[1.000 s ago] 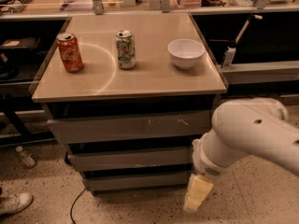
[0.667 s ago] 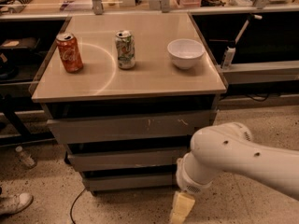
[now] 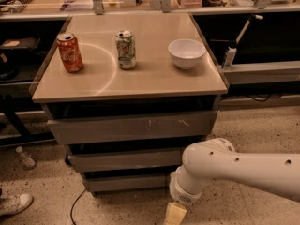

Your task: Open bottom drawer

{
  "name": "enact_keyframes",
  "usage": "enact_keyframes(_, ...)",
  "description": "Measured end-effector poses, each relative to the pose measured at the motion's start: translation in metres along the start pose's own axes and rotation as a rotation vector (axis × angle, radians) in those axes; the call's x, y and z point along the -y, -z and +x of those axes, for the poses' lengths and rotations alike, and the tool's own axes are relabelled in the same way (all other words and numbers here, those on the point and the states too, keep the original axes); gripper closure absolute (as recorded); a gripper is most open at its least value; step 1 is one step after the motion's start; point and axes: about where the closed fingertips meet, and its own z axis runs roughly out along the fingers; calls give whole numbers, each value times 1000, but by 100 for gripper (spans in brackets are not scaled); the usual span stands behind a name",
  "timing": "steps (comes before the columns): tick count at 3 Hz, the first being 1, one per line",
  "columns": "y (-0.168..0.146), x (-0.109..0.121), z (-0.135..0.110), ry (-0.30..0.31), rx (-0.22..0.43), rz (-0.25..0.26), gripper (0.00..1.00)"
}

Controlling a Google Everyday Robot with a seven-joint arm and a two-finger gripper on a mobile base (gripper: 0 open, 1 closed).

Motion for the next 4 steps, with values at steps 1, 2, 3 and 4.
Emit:
enact_keyframes(1, -13, 9, 1, -19, 42, -1, 0)
enact_keyframes(2, -36, 41, 2, -73, 118, 18, 0)
enact_keyframes(3, -69, 68, 8, -121, 155, 19, 0)
enact_keyframes(4, -105, 87, 16, -152, 147, 1, 0)
